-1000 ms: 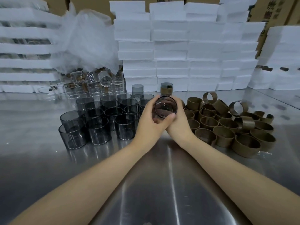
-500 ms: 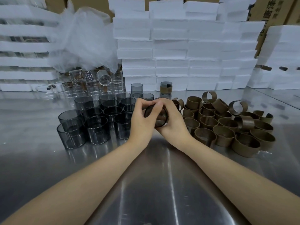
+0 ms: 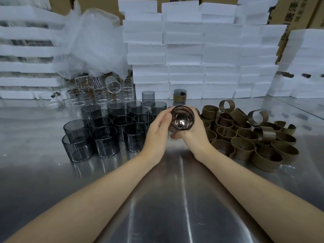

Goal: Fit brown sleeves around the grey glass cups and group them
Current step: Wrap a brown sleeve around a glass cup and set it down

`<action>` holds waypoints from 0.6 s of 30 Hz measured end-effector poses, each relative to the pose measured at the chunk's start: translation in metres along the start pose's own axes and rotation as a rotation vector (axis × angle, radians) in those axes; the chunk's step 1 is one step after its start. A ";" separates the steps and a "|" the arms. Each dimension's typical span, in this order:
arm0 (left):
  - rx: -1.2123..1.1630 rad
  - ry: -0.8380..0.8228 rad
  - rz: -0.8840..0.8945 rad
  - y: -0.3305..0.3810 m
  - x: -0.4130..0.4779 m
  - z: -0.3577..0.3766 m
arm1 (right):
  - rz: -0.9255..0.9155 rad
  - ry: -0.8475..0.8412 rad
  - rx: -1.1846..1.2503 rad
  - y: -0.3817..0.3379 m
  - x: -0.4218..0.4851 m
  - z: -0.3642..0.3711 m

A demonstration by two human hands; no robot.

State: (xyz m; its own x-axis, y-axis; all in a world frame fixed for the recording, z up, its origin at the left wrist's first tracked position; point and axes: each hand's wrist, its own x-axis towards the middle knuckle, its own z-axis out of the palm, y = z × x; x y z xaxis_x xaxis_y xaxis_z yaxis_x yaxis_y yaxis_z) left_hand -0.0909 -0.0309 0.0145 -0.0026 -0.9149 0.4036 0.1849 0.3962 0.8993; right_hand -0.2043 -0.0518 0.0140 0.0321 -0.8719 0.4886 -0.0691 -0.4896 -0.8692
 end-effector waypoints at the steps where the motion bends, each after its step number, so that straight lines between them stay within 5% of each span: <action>1: 0.002 -0.016 -0.013 0.000 0.000 0.000 | 0.003 0.016 0.022 0.000 0.000 -0.001; 15: 0.193 -0.137 0.047 -0.009 -0.001 0.000 | -0.032 0.087 -0.078 -0.001 -0.002 0.005; 18: 0.195 -0.105 0.050 -0.005 -0.002 0.001 | 0.071 0.010 0.244 -0.006 -0.004 0.007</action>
State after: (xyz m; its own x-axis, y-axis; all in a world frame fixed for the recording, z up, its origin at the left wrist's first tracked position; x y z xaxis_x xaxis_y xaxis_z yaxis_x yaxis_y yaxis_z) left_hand -0.0924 -0.0309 0.0093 -0.1026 -0.8846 0.4550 -0.0056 0.4579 0.8890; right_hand -0.1969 -0.0448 0.0169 0.0257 -0.9048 0.4250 0.1721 -0.4148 -0.8935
